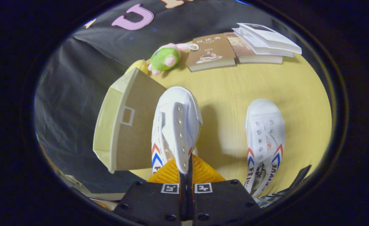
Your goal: Open the storage box then place both shoes into the box .Put the left shoe in first, then the right shoe, with the right side of both shoes facing outward in a uniform manner.
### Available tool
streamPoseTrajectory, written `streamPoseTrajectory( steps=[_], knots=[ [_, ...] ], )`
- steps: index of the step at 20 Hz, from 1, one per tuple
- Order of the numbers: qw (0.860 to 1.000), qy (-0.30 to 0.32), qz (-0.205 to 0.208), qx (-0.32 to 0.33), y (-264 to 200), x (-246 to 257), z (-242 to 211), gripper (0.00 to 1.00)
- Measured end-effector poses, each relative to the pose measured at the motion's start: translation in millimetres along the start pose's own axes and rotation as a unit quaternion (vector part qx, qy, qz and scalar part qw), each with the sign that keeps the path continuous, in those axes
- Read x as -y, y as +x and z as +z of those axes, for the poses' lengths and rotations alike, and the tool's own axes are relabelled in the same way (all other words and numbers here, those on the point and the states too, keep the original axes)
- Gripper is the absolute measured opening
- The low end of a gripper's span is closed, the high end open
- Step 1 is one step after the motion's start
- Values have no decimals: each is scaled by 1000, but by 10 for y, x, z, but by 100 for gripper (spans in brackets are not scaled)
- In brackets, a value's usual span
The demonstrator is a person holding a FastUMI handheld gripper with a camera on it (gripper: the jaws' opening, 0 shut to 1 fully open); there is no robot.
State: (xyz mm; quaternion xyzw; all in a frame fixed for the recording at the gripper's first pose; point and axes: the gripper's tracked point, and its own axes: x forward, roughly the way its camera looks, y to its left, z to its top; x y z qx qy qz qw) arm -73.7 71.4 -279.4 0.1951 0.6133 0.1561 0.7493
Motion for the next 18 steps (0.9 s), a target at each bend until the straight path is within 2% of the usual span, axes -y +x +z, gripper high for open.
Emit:
streamPoseTrajectory(
  steps=[7, 11, 18],
  knots=[
    [998, -10, 22, 54, -337, -631, 480, 4],
    [997, -20, 40, 63, -419, -993, 622, 4],
    [996, -35, 52, 67, -219, -1529, 725, 4]
  ],
)
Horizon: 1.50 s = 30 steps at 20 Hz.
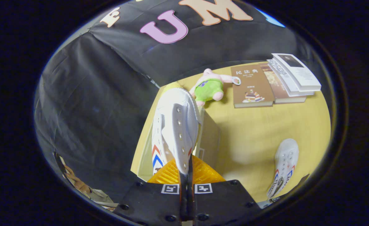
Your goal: Open the storage box then place both shoes into the box .Put the left shoe in first, then the right shoe, with the right side of both shoes facing outward in a uniform manner.
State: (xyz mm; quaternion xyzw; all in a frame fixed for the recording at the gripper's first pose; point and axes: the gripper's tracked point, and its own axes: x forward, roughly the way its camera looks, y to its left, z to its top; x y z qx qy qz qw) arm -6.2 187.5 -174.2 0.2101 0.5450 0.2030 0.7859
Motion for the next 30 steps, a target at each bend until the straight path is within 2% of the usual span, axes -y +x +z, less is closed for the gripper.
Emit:
streamPoseTrajectory(
  steps=[8, 21, 24, 27, 30],
  knots=[
    [1000, -12, -4, -24, 524, -414, -167, 4],
    [991, -31, -94, -86, 1320, -374, -637, 4],
    [989, -17, -119, -84, 1445, -310, -701, 4],
    [987, 6, -131, -88, 1554, -275, -786, 4],
    [987, -11, -126, -95, 1592, -316, -869, 4]
  ],
)
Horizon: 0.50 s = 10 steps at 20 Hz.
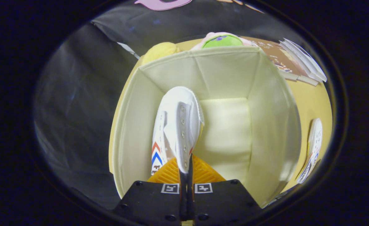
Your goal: Open the storage box then place both shoes into the box .Put the left shoe in first, then the right shoe, with the right side of both shoes facing outward in a uniform manner.
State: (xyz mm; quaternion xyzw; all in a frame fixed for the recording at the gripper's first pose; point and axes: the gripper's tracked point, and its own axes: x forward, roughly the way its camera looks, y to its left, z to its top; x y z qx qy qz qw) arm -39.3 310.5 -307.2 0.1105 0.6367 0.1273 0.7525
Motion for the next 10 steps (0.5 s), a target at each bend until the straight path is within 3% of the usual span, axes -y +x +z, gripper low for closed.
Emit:
streamPoseTrajectory(
  steps=[4, 9, 10],
  knots=[
    [998, -11, 52, 38, -152, -205, 125, 47],
    [991, -45, 63, 108, -655, -62, 374, 100],
    [990, -44, 67, 117, -765, -18, 397, 100]
  ],
)
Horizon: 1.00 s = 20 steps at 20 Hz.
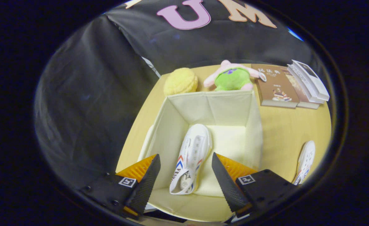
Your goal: Open the storage box then place both shoes into the box .Put the left shoe in first, then the right shoe, with the right side of both shoes facing outward in a uniform manner.
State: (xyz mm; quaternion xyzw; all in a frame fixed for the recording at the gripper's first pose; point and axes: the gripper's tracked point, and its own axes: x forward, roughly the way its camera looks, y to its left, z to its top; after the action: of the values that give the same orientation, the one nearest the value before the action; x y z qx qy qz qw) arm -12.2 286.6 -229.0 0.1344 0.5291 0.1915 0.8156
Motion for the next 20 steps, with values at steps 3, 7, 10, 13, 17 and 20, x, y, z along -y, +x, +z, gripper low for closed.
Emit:
streamPoseTrajectory(
  steps=[3, 7, 10, 13, 17, 20],
  knots=[
    [1000, -2, 3, 21, -296, 198, 93, 100],
    [999, -18, -14, 45, -612, 577, 168, 100],
    [998, -28, -32, 55, -821, 901, 195, 100],
    [996, -36, -51, 60, -1021, 1229, 188, 100],
    [995, -34, -73, 60, -1229, 1672, 152, 100],
    [994, -30, -87, 54, -1340, 2007, 97, 100]
  ],
)
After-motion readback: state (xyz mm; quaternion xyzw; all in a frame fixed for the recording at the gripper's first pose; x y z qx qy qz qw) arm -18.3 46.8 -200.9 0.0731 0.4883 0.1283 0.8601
